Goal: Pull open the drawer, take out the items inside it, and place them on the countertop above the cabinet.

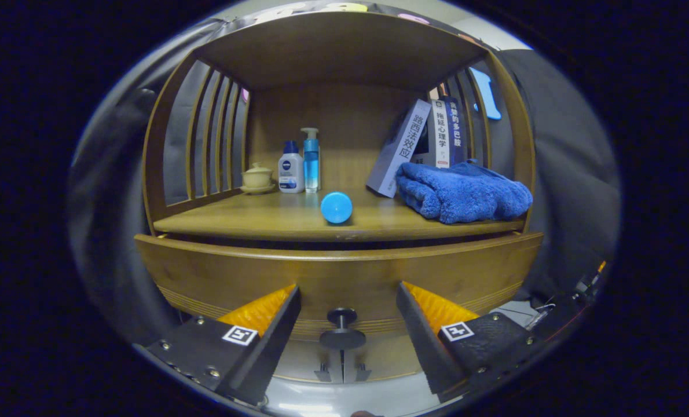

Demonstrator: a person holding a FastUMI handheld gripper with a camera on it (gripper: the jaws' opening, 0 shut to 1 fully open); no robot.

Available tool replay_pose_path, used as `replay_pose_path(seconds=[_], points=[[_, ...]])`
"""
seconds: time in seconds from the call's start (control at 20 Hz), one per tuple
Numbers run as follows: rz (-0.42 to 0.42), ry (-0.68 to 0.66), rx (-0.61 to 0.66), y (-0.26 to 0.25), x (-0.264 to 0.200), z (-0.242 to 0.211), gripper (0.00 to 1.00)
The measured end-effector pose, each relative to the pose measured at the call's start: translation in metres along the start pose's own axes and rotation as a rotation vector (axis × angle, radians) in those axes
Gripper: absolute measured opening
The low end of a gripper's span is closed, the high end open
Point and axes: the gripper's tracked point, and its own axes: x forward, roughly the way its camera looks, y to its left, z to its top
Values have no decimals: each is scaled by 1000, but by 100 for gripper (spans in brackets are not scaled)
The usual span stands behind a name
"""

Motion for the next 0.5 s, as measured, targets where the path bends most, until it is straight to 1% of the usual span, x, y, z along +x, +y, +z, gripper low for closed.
replay_pose_path(seconds=[0.2, 0.3, 0.5], points=[[-8, 13, 32, 3, 15, 3, 99], [-10, 5, 40, -4, 30, 1, 99], [2, -13, 34, -4, 26, 0, 99]])
